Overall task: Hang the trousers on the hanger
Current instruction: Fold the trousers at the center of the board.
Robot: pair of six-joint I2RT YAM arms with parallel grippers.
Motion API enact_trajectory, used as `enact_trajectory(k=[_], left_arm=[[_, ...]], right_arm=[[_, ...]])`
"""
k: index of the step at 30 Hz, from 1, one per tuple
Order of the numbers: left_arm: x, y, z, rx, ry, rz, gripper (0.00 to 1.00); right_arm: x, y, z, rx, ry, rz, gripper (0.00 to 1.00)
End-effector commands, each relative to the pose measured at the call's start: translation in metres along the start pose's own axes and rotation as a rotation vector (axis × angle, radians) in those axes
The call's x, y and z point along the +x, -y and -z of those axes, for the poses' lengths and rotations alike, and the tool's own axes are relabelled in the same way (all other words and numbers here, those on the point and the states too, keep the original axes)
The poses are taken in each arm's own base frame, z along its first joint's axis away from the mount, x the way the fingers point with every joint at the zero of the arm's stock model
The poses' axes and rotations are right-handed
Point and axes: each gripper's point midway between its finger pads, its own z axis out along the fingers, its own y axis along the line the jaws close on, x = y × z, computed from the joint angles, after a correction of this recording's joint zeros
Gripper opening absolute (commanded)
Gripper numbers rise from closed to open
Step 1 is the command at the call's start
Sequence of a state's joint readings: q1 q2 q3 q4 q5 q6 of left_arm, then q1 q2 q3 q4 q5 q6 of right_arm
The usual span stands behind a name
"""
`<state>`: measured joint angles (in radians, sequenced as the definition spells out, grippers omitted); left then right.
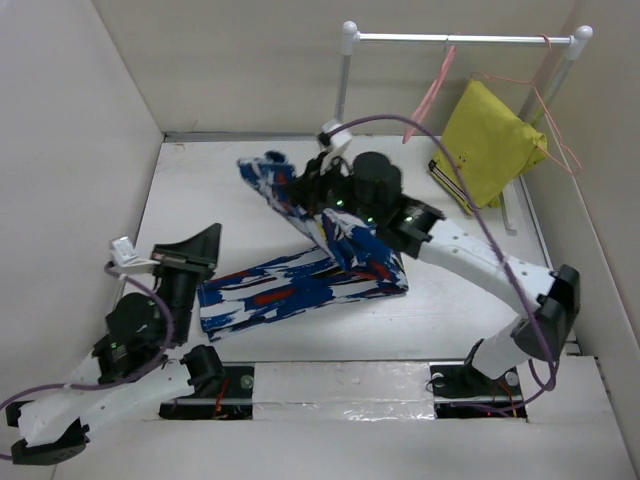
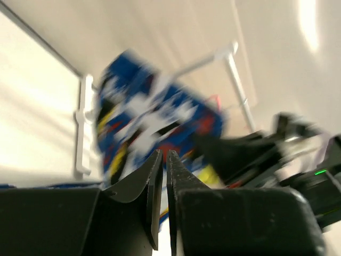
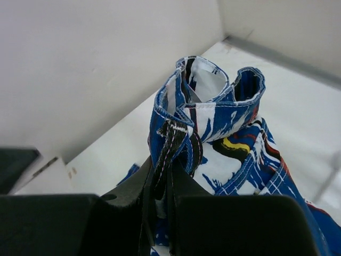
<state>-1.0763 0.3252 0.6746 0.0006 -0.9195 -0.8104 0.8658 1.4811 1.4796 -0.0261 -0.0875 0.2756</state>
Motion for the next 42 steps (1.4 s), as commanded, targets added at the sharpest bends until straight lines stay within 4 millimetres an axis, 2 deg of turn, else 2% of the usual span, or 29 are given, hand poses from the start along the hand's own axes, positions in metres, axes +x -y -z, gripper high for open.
enact_trajectory(k=[1,2,3,4,5,6,8,9,10,12,14,15,17,18,20,21,22,25,26,27,28,31,32,33,35,36,37,40,42], left_arm=[[-0.038,-0.019,0.013,-0.099,0.055,-0.086,0.05],[-0.048,-0.020,0.015,-0.113,0.081,-0.088,0.05],[-0.060,-0.018,0.017,-0.119,0.102,-0.082,0.05],[-0.064,-0.022,0.020,-0.137,0.107,-0.091,0.06],[-0.071,-0.024,0.021,-0.152,0.125,-0.089,0.06],[-0.077,-0.022,0.023,-0.152,0.133,-0.079,0.06],[-0.083,-0.023,0.027,-0.149,0.141,-0.061,0.07],[-0.083,-0.025,0.027,-0.146,0.142,-0.056,0.09],[-0.083,-0.026,0.028,-0.143,0.145,-0.049,0.11],[-0.078,-0.032,0.027,-0.153,0.143,-0.051,0.14],[-0.072,-0.035,0.025,-0.159,0.139,-0.053,0.16],[-0.064,-0.039,0.023,-0.167,0.133,-0.063,0.20],[-0.050,-0.039,0.018,-0.176,0.109,-0.086,0.23],[-0.035,-0.042,0.014,-0.173,0.077,-0.112,0.25],[-0.007,-0.042,0.003,-0.179,0.031,-0.167,0.29],[0.010,-0.046,0.000,-0.182,-0.007,-0.200,0.31],[0.032,-0.050,-0.008,-0.206,-0.041,-0.244,0.31],[0.083,-0.067,-0.020,-0.241,-0.130,-0.344,0.32],[0.096,-0.070,-0.022,-0.243,-0.157,-0.364,0.32],[0.115,-0.079,-0.022,-0.240,-0.206,-0.388,0.32],[0.130,-0.088,-0.028,-0.257,-0.226,-0.410,0.33],[0.166,-0.117,-0.034,-0.287,-0.326,-0.401,0.33],[0.173,-0.127,-0.035,-0.304,-0.349,-0.391,0.33],[0.181,-0.149,-0.033,-0.339,-0.401,-0.366,0.33],[0.191,-0.166,-0.034,-0.343,-0.443,-0.323,0.33],[0.196,-0.187,-0.028,-0.373,-0.487,-0.306,0.34],[0.197,-0.194,-0.028,-0.381,-0.493,-0.282,0.34],[0.201,-0.229,-0.017,-0.442,-0.552,-0.223,0.35],[0.208,-0.248,-0.002,-0.470,-0.605,-0.199,0.36]], right_arm=[[-0.011,-0.081,-0.027,-0.168,0.104,0.044,0.00],[0.026,-0.089,-0.048,-0.178,0.040,0.060,0.00],[0.044,-0.104,-0.056,-0.200,0.011,0.068,0.00],[0.073,-0.134,-0.059,-0.259,-0.042,0.074,0.00],[0.095,-0.147,-0.065,-0.285,-0.081,0.076,0.00],[0.134,-0.154,-0.077,-0.303,-0.148,0.082,0.00],[0.177,-0.176,-0.077,-0.354,-0.231,0.096,0.23],[0.197,-0.171,-0.080,-0.343,-0.276,0.101,0.52],[0.210,-0.162,-0.078,-0.311,-0.305,0.107,0.65],[0.210,-0.143,-0.074,-0.264,-0.308,0.111,0.78],[0.190,-0.119,-0.058,-0.202,-0.269,0.119,0.81],[0.178,-0.093,-0.056,-0.133,-0.247,0.127,0.82],[0.160,-0.061,-0.033,-0.066,-0.221,0.123,0.83],[0.152,-0.033,-0.026,-0.011,-0.208,0.119,0.81],[0.153,0.003,0.001,0.075,-0.203,0.117,0.55],[0.153,0.023,0.009,0.118,-0.203,0.122,0.35],[0.153,0.057,0.018,0.200,-0.208,0.117,0.00],[0.176,0.114,0.050,0.334,-0.264,0.104,0.00],[0.178,0.143,0.060,0.405,-0.268,0.091,0.06],[0.197,0.162,0.069,0.444,-0.315,0.082,0.16],[0.207,0.175,0.075,0.473,-0.347,0.069,0.42],[0.234,0.204,0.083,0.489,-0.419,0.034,0.78],[0.238,0.209,0.083,0.487,-0.429,0.028,0.81],[0.241,0.216,0.084,0.493,-0.432,0.019,0.81],[0.249,0.221,0.083,0.493,-0.447,0.008,0.81],[0.249,0.226,0.085,0.506,-0.442,0.001,0.81],[0.246,0.234,0.086,0.521,-0.422,-0.004,0.81],[0.255,0.244,0.088,0.491,-0.421,-0.057,0.73],[0.272,0.243,0.090,0.439,-0.443,-0.110,0.69]])
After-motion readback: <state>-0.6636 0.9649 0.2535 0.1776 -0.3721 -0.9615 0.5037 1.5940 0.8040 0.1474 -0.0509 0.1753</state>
